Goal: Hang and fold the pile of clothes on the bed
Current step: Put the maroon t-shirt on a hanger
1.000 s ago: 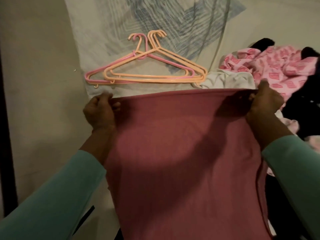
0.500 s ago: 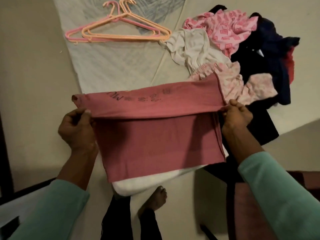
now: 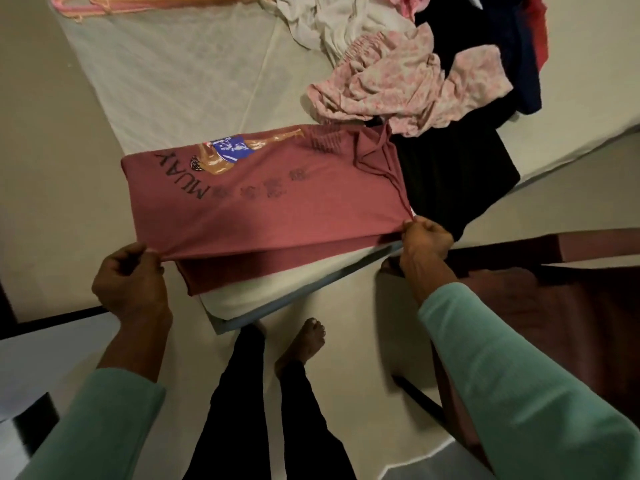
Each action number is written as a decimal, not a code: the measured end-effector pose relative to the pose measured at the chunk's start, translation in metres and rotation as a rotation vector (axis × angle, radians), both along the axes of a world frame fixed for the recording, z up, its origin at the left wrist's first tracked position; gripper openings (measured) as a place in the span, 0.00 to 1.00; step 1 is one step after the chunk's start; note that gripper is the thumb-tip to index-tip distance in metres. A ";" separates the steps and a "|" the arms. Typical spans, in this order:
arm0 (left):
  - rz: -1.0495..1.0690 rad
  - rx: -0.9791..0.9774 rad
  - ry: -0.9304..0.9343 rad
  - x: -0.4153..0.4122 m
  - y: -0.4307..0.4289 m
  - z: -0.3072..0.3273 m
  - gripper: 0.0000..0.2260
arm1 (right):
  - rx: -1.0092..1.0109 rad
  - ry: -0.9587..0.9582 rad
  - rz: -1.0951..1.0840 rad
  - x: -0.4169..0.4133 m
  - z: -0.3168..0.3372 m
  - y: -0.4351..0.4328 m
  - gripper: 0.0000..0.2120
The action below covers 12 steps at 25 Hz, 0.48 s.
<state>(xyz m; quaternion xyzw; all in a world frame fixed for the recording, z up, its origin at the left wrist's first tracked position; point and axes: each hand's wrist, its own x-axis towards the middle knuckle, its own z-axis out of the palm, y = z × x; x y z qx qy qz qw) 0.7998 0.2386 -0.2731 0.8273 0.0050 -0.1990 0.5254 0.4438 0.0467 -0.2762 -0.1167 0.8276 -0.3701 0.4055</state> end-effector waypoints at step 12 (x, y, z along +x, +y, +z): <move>0.085 0.184 0.107 -0.019 0.024 -0.017 0.15 | 0.011 0.059 -0.138 0.005 -0.015 0.012 0.05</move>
